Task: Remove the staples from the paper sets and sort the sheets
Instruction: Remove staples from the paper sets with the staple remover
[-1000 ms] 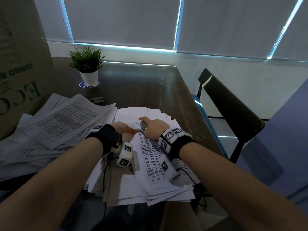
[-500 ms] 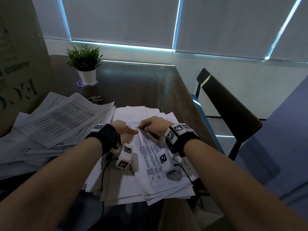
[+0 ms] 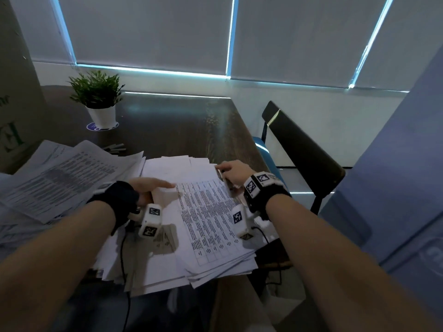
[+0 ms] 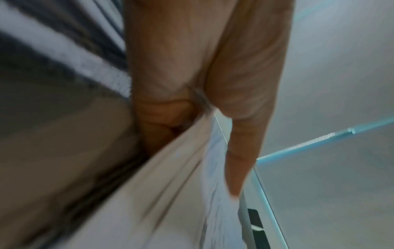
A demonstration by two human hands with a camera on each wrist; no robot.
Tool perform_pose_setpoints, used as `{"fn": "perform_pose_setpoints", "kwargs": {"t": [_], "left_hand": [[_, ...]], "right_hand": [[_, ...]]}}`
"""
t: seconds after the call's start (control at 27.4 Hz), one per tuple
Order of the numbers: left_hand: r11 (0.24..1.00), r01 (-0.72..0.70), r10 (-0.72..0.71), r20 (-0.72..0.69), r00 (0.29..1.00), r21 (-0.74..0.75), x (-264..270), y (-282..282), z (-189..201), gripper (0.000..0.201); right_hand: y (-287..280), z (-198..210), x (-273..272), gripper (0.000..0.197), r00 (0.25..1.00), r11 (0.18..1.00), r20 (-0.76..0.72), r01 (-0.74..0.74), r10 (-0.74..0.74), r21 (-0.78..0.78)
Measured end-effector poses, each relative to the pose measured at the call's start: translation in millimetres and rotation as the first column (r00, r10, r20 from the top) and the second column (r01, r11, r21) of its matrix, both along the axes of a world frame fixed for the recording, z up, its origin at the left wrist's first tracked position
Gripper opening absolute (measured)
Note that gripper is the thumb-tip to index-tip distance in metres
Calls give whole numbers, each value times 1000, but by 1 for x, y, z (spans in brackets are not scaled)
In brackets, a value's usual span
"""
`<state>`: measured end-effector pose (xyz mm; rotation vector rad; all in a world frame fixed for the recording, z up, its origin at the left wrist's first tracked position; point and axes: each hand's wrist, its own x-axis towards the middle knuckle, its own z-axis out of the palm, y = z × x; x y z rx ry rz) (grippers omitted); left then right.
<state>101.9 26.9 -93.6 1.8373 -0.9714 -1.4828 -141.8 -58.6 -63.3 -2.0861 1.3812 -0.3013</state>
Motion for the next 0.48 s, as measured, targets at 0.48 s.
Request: {"fn": "perform_pose_setpoints", "kwargs": {"t": [0.48], "left_hand": [[978,-195,201,101,974,-67,-7,-7,-9,90]], "right_hand": [[-4,42,-69,16,495,898,-824,-175,-275,-405]]}}
